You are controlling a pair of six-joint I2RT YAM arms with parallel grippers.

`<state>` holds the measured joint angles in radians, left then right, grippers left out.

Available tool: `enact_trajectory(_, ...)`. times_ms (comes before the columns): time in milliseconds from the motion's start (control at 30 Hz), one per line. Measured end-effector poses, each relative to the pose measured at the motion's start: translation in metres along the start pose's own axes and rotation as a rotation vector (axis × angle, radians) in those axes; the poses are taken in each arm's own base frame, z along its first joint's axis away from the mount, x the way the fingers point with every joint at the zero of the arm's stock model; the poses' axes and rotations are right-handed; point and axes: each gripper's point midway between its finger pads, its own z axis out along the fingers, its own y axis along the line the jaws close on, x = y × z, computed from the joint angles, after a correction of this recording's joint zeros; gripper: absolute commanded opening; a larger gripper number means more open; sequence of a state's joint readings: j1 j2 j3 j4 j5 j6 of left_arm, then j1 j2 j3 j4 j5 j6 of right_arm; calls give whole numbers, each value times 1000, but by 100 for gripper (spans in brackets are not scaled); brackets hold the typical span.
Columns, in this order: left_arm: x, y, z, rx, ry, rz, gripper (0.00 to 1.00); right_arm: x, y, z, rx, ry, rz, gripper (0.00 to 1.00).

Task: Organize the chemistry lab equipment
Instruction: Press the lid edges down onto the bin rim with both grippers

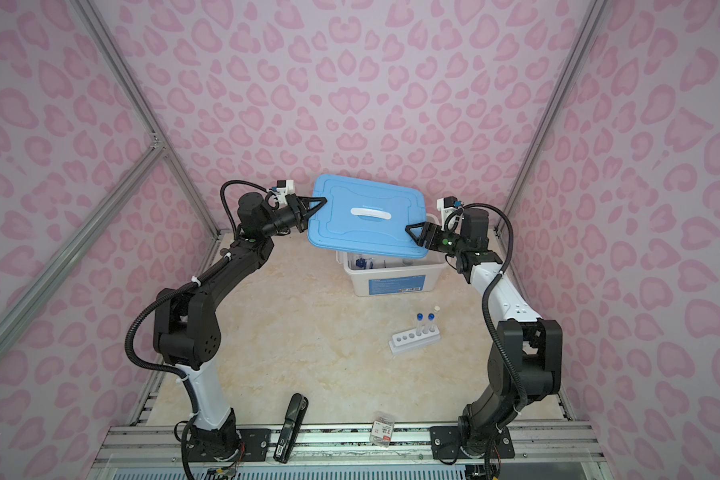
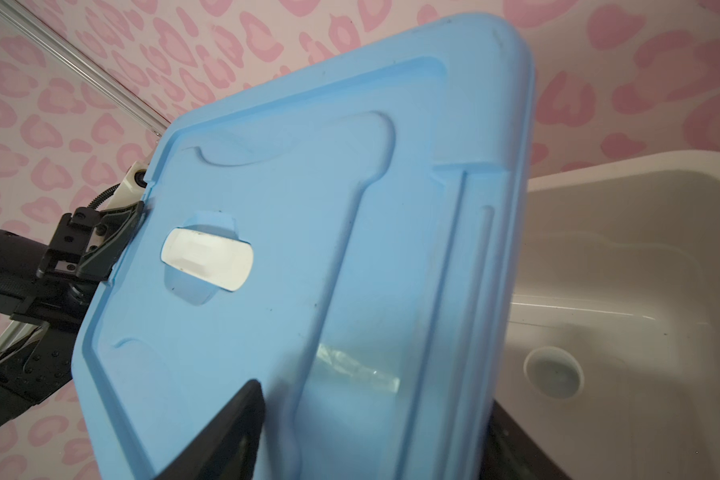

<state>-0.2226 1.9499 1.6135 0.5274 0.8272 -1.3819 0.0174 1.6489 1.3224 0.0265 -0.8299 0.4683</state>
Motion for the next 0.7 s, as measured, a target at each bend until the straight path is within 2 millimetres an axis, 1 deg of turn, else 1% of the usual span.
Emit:
enact_trajectory(67, -1, 7, 2, -11, 1, 3, 19, 1, -6, 4, 4, 6, 8, 71)
enact_trajectory(167, -1, 22, 4, -43, 2, -1, 23, 4, -17, 9, 16, 17, 35, 69)
enact_trajectory(233, 0, 30, 4, -69, -1, -4, 24, 5, -20, 10, 19, 20, 49, 69)
enact_trajectory(333, 1, 37, 5, -89, 1, 11, 27, 3, -20, 10, 14, 12, 57, 68)
enact_trajectory(533, 3, 57, 7, -139, 3, 11, 33, 2, -23, 11, 20, 2, 73, 67)
enact_trajectory(700, 5, 64, 10, -166, 10, 27, 35, 1, -26, 10, 26, -10, 83, 65)
